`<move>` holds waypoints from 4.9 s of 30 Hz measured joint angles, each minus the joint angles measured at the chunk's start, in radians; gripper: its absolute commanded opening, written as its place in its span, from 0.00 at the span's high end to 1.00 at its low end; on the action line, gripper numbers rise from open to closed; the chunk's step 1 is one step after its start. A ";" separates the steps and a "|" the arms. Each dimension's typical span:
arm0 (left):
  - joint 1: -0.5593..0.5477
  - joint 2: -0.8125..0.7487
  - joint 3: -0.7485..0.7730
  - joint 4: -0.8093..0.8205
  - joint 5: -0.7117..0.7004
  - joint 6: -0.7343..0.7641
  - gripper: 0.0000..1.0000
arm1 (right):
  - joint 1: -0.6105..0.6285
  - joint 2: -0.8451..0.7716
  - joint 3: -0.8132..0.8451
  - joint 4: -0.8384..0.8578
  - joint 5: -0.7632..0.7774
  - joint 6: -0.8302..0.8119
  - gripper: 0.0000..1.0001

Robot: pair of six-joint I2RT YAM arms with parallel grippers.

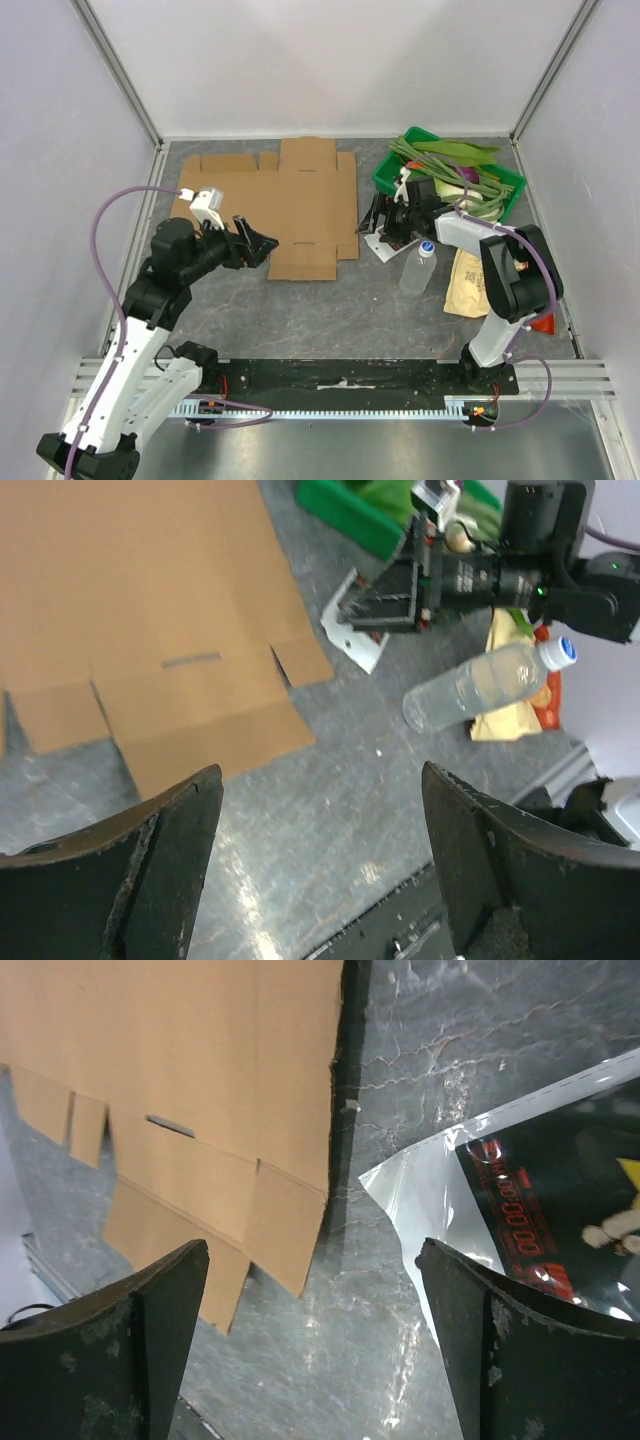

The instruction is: Fold the paper box

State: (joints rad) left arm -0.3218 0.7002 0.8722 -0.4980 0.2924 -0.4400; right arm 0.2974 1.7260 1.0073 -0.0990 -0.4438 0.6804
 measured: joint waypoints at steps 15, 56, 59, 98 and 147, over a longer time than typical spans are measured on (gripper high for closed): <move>-0.035 -0.029 -0.220 0.114 0.112 -0.178 0.18 | 0.068 0.153 0.052 0.144 0.111 -0.097 0.24; -0.041 -0.104 -0.122 0.003 0.091 -0.173 0.20 | 0.046 0.447 0.137 0.789 -0.055 0.335 1.00; -0.041 -0.076 -0.062 -0.041 0.077 -0.155 0.20 | 0.047 0.341 0.215 0.520 -0.046 0.135 1.00; 0.206 0.769 0.734 0.206 0.399 0.280 0.26 | 0.009 -0.061 0.727 -0.471 -0.484 -0.858 1.00; 0.188 0.686 0.392 0.681 0.550 0.196 0.43 | 0.179 0.137 0.818 -0.151 -0.294 -0.600 1.00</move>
State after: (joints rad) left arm -0.1333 1.3857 1.2644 0.1825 0.8421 -0.2436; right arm 0.4763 1.8626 1.8256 -0.2504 -0.7380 0.0803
